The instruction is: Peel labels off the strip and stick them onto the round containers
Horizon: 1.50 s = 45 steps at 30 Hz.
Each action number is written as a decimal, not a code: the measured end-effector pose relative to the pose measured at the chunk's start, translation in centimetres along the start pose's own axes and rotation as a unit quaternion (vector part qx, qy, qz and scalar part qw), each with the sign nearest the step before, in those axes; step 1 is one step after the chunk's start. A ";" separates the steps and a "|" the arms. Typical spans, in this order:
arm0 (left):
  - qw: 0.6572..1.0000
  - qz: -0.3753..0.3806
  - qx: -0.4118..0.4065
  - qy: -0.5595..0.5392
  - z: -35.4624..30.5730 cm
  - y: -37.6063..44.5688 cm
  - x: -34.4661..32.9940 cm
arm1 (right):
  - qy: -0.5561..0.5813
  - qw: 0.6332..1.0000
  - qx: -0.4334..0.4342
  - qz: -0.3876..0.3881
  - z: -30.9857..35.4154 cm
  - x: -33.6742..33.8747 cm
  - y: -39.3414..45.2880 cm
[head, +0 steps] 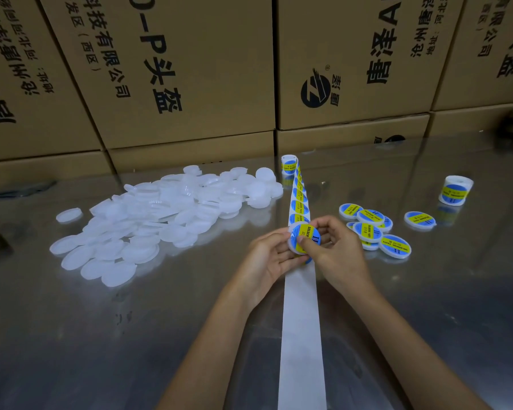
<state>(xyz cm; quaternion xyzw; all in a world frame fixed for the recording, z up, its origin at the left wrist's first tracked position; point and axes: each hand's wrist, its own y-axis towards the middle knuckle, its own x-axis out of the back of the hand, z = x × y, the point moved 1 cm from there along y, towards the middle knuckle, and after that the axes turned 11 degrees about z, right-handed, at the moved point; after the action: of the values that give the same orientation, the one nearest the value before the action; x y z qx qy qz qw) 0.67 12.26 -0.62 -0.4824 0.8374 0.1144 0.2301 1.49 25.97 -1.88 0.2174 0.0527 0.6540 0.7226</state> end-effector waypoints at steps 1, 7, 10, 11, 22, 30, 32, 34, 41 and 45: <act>1.000 0.002 0.000 0.002 0.0 0.0 0.0 | -0.008 1.000 0.002 0.000 -0.1 0.0 0.0; 1.000 -0.001 0.000 0.022 0.1 0.1 0.0 | -0.057 0.998 0.015 -0.005 -0.4 0.1 -0.1; 1.000 -0.008 -0.002 0.026 0.2 0.1 0.0 | -0.077 0.997 0.011 -0.011 -0.5 0.0 -0.1; 1.000 -0.010 -0.003 0.024 0.2 0.1 0.0 | -0.088 0.996 0.014 -0.016 -0.5 -0.1 -0.1; 0.998 0.018 -0.021 -0.057 0.0 0.0 0.1 | -0.175 0.983 -0.019 -0.049 -1.1 0.6 0.0; 0.996 0.023 -0.025 -0.083 0.0 0.2 0.5 | -0.177 0.983 0.041 -0.033 -1.0 0.8 -0.2; 0.997 0.024 -0.028 -0.069 0.0 0.1 0.4 | -0.190 0.980 0.042 -0.037 -1.1 0.9 -0.2; 0.999 0.009 -0.042 0.009 0.0 0.1 0.5 | -0.203 0.978 0.041 -0.039 -1.3 0.9 -0.1; 0.973 -0.020 -0.079 0.218 0.0 -0.4 0.6 | -0.180 0.983 0.041 -0.012 -1.4 0.6 -0.1; 0.976 -0.054 -0.095 0.187 -0.2 -0.5 0.4 | -0.095 0.995 0.030 0.018 -0.9 0.5 0.0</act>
<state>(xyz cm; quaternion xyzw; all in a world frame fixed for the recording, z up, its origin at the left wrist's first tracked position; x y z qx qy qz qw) 0.82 11.62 -0.63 -0.5594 0.8237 0.0881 0.0281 1.25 26.73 -2.62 0.3010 -0.0003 0.6414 0.7057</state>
